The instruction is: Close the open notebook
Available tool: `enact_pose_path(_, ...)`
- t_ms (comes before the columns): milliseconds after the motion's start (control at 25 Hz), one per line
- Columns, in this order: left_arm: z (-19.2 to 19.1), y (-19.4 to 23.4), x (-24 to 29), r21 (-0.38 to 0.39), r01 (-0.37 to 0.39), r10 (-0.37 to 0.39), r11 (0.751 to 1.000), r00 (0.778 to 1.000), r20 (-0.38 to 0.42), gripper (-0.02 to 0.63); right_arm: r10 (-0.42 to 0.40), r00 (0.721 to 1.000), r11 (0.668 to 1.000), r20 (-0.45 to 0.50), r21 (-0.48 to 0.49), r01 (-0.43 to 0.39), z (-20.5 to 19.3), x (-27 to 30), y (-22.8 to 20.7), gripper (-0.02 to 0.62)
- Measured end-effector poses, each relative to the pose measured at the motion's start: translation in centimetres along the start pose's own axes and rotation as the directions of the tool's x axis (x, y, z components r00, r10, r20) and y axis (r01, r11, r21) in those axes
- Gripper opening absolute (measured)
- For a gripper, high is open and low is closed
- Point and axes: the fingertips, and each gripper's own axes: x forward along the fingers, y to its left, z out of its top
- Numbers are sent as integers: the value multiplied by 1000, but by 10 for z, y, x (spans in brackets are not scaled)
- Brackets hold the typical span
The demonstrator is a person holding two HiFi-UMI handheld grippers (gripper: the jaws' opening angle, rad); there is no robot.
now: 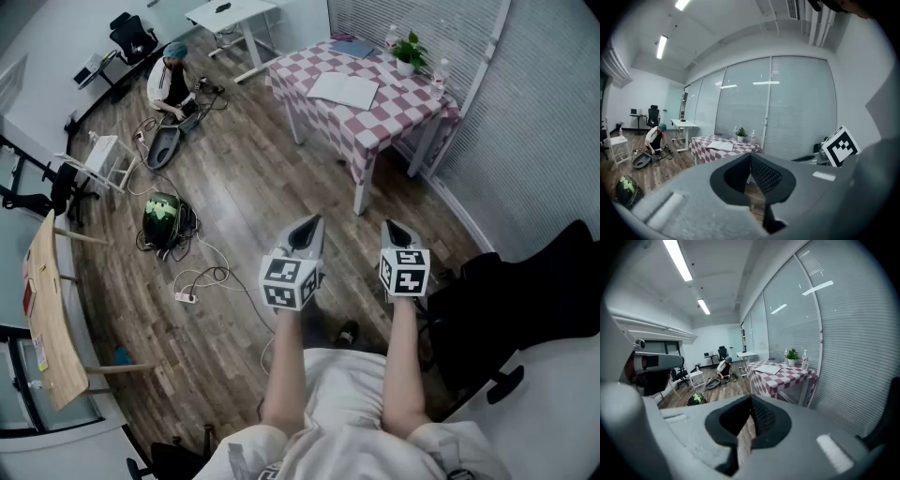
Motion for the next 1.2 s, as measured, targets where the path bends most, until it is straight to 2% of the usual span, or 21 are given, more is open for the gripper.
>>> enact_pose_path(200, 24, -3, -4, 44, -12, 9, 999, 997, 75, 8, 9, 999, 1000, -34, 21, -8, -6, 2, -11, 0)
enact_pose_path(440, 23, 2, -7, 51, -4, 2, 999, 999, 49, 8, 6, 1000, 999, -4, 36, -6, 3, -1, -7, 0)
enact_pose_path(720, 14, 10, 3, 43, 11, -11, 999, 1000, 18, 8, 43, 993, 998, 114, 38, -48, 27, -1, 2, 0)
enact_pose_path(880, 19, 21, 10, 26, 27, -28, 999, 999, 43, 8, 38, 992, 998, 117, 54, -45, 38, 3, -3, 0)
enact_pose_path(1080, 20, 42, 30, 50, 69, -69, 996, 998, -4, 8, 140, 987, 989, 80, -55, -136, 59, 20, 10, 0)
enact_pose_path(1200, 37, 62, 41, 59, 87, -87, 994, 996, -2, 8, 114, 991, 993, 64, -40, -111, 70, 38, 10, 0)
